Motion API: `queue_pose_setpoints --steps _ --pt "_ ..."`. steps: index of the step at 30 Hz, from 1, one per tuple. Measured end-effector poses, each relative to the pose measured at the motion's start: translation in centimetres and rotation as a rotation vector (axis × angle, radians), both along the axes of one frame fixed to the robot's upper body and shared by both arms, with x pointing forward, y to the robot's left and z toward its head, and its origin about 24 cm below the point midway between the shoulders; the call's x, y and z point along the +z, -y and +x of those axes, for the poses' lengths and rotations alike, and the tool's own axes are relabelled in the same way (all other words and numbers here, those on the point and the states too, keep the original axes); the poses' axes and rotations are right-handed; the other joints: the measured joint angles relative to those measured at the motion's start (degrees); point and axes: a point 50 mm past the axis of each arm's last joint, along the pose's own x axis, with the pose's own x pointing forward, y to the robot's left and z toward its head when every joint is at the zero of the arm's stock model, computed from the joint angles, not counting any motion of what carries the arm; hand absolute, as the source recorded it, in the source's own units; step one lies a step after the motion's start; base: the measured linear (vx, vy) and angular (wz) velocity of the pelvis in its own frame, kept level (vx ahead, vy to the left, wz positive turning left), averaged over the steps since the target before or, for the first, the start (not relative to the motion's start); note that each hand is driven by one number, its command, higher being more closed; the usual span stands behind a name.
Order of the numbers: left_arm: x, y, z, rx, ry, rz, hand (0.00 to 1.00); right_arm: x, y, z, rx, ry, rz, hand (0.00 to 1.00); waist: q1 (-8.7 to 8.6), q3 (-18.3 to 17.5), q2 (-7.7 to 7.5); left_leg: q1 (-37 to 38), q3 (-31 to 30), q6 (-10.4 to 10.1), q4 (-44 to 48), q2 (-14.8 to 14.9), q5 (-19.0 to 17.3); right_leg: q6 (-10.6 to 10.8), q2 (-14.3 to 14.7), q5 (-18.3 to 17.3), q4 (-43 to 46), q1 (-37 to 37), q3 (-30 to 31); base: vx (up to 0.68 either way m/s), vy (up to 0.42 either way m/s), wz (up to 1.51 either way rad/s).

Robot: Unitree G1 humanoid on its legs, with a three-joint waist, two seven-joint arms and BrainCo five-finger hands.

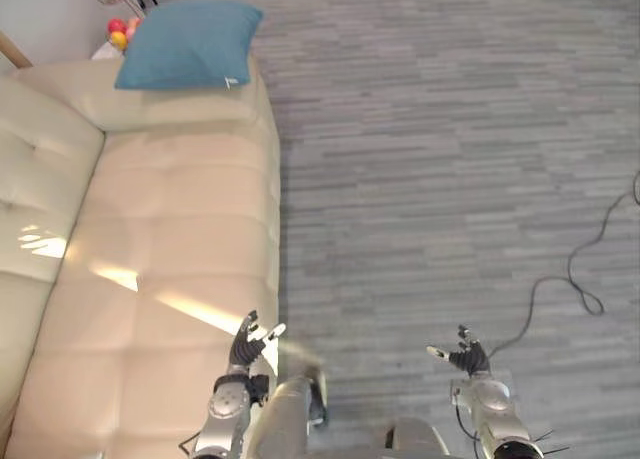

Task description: Pick up cushions and gather them together orderly.

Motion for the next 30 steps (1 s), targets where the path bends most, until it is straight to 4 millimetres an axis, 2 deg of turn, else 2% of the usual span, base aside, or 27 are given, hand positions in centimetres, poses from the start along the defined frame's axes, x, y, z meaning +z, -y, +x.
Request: queue_pose_setpoints --steps 1,2,3,4,5,6,7,8,9,10,11,12,13,15,16,18,19,21,22,23,24,25,26,27,28,29,30 --pt "-0.2 0.1 -0.3 -0.014 -0.012 0.004 0.00 -0.3 0.0 -0.3 0.007 -0.020 -0.007 0.00 -0.97 -0.03 0.03 5.12 -1.30 0.42 -2.57 -1.01 -0.90 -3.87 -2.73 -1.96 5.40 -1.87 -5.50 0.61 0.078 0.43" --pt "-0.2 0.1 -0.3 -0.014 -0.011 0.001 0.00 -0.2 0.0 -0.1 0.012 -0.019 -0.012 0.00 -1.06 -0.01 0.15 6.97 -1.66 0.41 -4.22 -1.11 -0.89 -5.62 -3.40 -2.88 5.53 -3.09 -7.97 0.70 0.052 0.37" --pt "-0.1 0.2 -0.1 -0.018 -0.007 -0.001 0.00 -0.1 0.0 0.1 0.011 -0.011 -0.015 0.00 -1.10 -0.09 0.91 10.04 -2.76 0.32 -7.58 -0.81 -0.84 -9.40 -3.78 -4.86 2.82 -6.10 -13.18 0.56 -0.003 0.20" --pt "0.1 0.6 0.4 -0.033 0.003 -0.003 0.00 0.2 0.3 0.5 0.007 0.000 -0.020 0.00 -1.40 0.08 2.09 12.54 -3.98 -0.17 -10.45 0.10 -0.56 -11.45 -3.48 -5.94 -3.18 -8.67 -18.09 0.55 -0.015 0.20" --pt "0.3 0.8 0.8 -0.045 0.012 -0.004 0.00 0.3 0.5 0.6 0.007 0.002 -0.026 0.00 -1.48 0.41 2.67 14.08 -4.09 -0.82 -11.74 0.79 -0.35 -11.63 -2.93 -5.75 -7.31 -9.99 -19.73 0.65 -0.051 0.26" --pt "0.5 1.1 1.5 -0.051 0.027 -0.009 0.00 0.4 0.9 0.6 0.006 0.002 -0.039 0.00 -1.54 1.05 3.86 16.46 -4.14 -2.57 -12.85 2.44 -0.42 -12.66 -0.62 -3.29 -16.27 -12.48 -20.32 0.54 -0.064 0.20" --pt "0.6 1.2 1.7 -0.053 0.032 -0.010 0.00 0.4 1.1 0.5 0.006 0.001 -0.043 0.00 -1.77 1.17 4.09 17.42 -4.07 -4.06 -12.98 3.08 -0.53 -12.84 0.27 -1.12 -19.98 -13.67 -19.94 0.69 -0.123 0.33" --pt "0.8 1.2 2.0 -0.054 0.039 -0.009 0.00 0.4 1.3 0.3 0.003 -0.007 -0.047 0.00 -2.49 1.22 4.09 19.83 -4.03 -6.61 -13.02 4.06 -1.27 -13.51 1.86 4.97 -28.59 -15.39 -19.72 0.66 -0.177 0.38" --pt "0.7 1.1 2.0 -0.054 0.037 -0.003 0.00 0.2 1.3 0.0 0.001 -0.022 -0.047 0.00 -2.90 1.04 2.99 23.26 -3.99 -9.55 -13.08 4.23 -2.52 -14.36 2.85 12.32 -37.38 -15.38 -18.88 0.69 -0.212 0.35" --pt "0.7 0.9 1.9 -0.054 0.033 0.005 0.00 0.1 1.3 -0.2 0.001 -0.029 -0.047 0.00 -2.89 0.67 2.08 24.52 -4.10 -10.62 -13.07 3.90 -3.14 -14.59 2.94 14.97 -40.00 -15.36 -17.90 0.75 -0.255 0.44" --pt "0.2 0.8 1.5 -0.052 0.008 0.008 0.00 -0.1 1.8 -0.9 -0.006 -0.048 -0.058 0.00 -3.40 0.22 1.56 27.83 -5.34 -12.63 -11.96 4.00 -4.42 -17.86 2.24 23.93 -35.02 -16.34 -14.34 0.69 -0.247 0.35" --pt "0.0 1.4 1.5 -0.057 -0.001 -0.009 0.00 0.2 2.3 -0.7 -0.012 -0.045 -0.070 0.00 -4.25 -0.42 3.77 26.47 -6.13 -14.14 -7.66 6.56 -3.05 -17.97 2.78 17.09 -26.99 -18.39 -15.20 0.68 -0.236 0.37" --pt "0.0 1.5 1.6 -0.061 -0.001 -0.011 0.00 0.3 2.4 -0.5 -0.012 -0.034 -0.072 0.00 -4.48 -0.42 4.29 25.22 -6.56 -14.53 -4.48 7.44 -1.69 -17.92 2.96 14.88 -24.91 -18.53 -15.71 0.63 -0.240 0.09" --pt "0.1 1.8 2.0 -0.062 0.003 -0.017 0.00 0.5 2.1 -0.3 -0.009 -0.023 -0.064 0.00 -3.87 -0.01 4.75 15.71 -6.74 -15.18 16.08 11.66 7.31 -18.97 4.89 9.89 -24.00 -15.38 -16.84 0.69 -0.292 -0.01" --pt "-0.1 1.7 2.0 -0.055 -0.006 -0.018 0.00 0.3 1.9 -0.4 -0.028 -0.023 -0.042 0.00 -3.74 1.43 4.60 9.87 -3.92 -12.86 29.78 16.29 5.85 -19.31 7.52 8.55 -27.69 -8.66 -17.44 0.61 -0.236 -0.07" --pt "-0.4 1.5 1.5 -0.046 -0.023 -0.020 0.00 0.1 1.8 -0.8 -0.068 -0.020 -0.011 0.00 -2.94 2.18 3.37 6.17 -1.70 -10.39 33.74 17.21 4.36 -19.17 8.44 8.27 -32.91 -1.15 -17.51 0.50 -0.127 -0.04" --pt "-0.3 1.6 1.6 -0.041 -0.014 -0.028 0.00 -0.1 2.0 -1.4 -0.104 -0.014 0.011 0.00 -2.29 2.29 2.07 1.71 0.99 -9.01 30.06 15.97 3.53 -18.55 8.40 7.98 -38.02 4.51 -17.19 0.60 -0.079 0.01" --pt "0.0 1.5 1.7 -0.035 0.000 -0.033 0.00 0.1 2.5 -1.6 -0.120 -0.007 0.005 0.00 -1.33 2.28 1.88 -3.22 1.91 -8.46 21.61 13.88 3.19 -17.69 8.49 7.79 -41.94 8.03 -16.75 0.58 0.004 -0.11" --pt "0.1 1.4 1.8 -0.021 0.009 -0.038 0.00 0.3 2.9 -1.4 -0.146 0.008 0.006 0.00 -0.89 2.45 2.30 -5.90 2.25 -9.36 7.22 11.02 4.11 -15.99 8.47 7.79 -43.98 10.70 -16.51 0.48 0.089 -0.17" --pt "0.1 1.4 1.7 -0.011 0.007 -0.041 0.00 0.3 3.0 -1.4 -0.153 0.007 0.007 0.00 -0.90 2.46 2.60 -5.99 2.40 -10.49 0.62 9.85 5.43 -15.15 8.51 7.40 -44.49 11.87 -16.48 0.49 0.113 -0.17" --pt "-0.1 1.3 1.3 0.008 -0.001 -0.044 0.00 0.2 3.1 -1.5 -0.158 0.000 0.005 0.00 -0.78 2.42 3.34 -5.80 2.52 -10.40 -9.22 8.59 9.99 -13.82 9.02 6.46 -45.21 13.27 -16.39 0.38 0.129 -0.45" --pt "-0.4 0.9 0.8 0.031 -0.017 -0.037 0.00 -0.2 2.6 -1.7 -0.152 -0.018 0.018 0.00 0.53 2.14 3.36 -3.76 2.98 -5.37 -11.21 8.02 16.51 -12.49 9.27 5.44 -45.54 15.04 -14.17 0.39 0.121 -0.49" --pt "-0.4 0.7 0.6 0.043 -0.021 -0.037 0.00 -0.4 2.0 -1.6 -0.145 -0.023 0.033 0.00 0.70 1.61 2.01 -3.34 4.10 -5.15 -11.21 6.98 16.22 -12.02 8.28 5.18 -46.01 15.80 -13.49 0.52 0.137 -0.27" --pt "-0.3 -0.2 0.6 0.073 -0.011 -0.026 0.00 -0.5 1.5 -1.5 -0.143 -0.019 0.047 0.00 0.43 0.91 0.66 -4.57 3.66 -3.29 -8.63 6.25 13.88 -10.89 7.05 4.67 -45.61 15.76 -13.62 0.55 0.151 0.13" --pt "-0.1 -0.2 0.8 0.077 -0.002 -0.033 0.00 -0.6 1.5 -1.5 -0.141 -0.027 0.047 0.00 0.63 1.02 0.31 -5.63 3.77 -2.00 -4.17 6.48 10.08 -8.78 5.70 3.49 -41.59 14.98 -13.17 0.53 0.181 0.16" --pt "-0.2 -0.1 0.7 0.085 -0.006 -0.039 0.00 -0.6 1.5 -1.3 -0.139 -0.027 0.047 0.00 0.71 0.99 0.28 -5.37 3.93 -1.67 -2.51 6.33 8.23 -7.51 5.02 2.68 -37.87 14.10 -12.63 0.48 0.228 -0.01" --pt "-0.5 0.0 0.2 0.100 -0.019 -0.049 0.00 -0.5 1.3 -1.1 -0.133 -0.024 0.049 0.00 0.70 1.05 0.10 -3.44 4.35 -1.78 -1.05 6.30 4.76 -5.15 3.05 1.35 -26.67 11.06 -11.05 0.45 0.221 -0.03"
